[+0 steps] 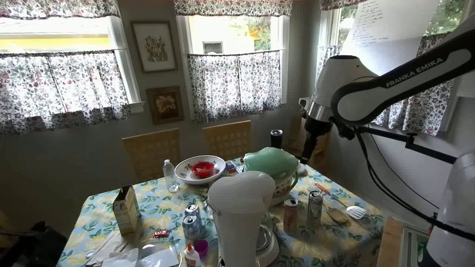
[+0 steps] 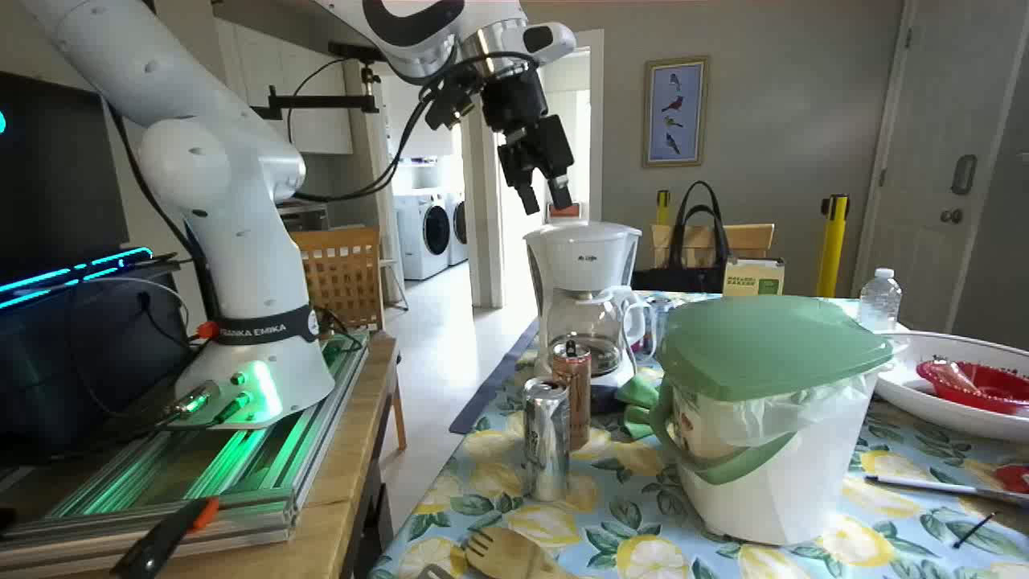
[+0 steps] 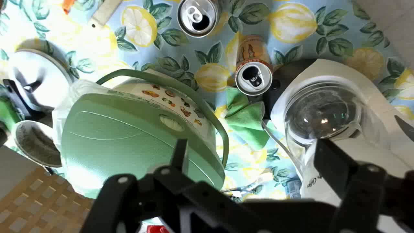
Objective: Open the bin and put the cans inside then close the bin.
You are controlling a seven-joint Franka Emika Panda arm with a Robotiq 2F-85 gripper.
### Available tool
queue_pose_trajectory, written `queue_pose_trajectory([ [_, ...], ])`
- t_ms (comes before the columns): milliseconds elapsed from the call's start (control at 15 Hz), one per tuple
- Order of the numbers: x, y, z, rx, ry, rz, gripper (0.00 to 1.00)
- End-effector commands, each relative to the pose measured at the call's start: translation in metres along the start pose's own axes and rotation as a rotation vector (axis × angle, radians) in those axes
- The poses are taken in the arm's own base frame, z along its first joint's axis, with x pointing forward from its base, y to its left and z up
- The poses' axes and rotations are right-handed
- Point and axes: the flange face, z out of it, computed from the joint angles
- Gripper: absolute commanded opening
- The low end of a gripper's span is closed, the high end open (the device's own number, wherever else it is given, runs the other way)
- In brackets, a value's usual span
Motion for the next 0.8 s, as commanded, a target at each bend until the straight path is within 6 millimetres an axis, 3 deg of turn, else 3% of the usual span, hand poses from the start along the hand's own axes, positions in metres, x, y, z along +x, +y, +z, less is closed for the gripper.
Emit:
queue_pose_trajectory([
  [0,0.0,0.0,0.0,0.001,-0.002,0.0,1.0],
  [400,0.0,0.0,0.0,0.001,-0.004,0.0,1.0],
  [733,0.006,0.026,0.035,-0.109,0.023,0.102,1.0],
])
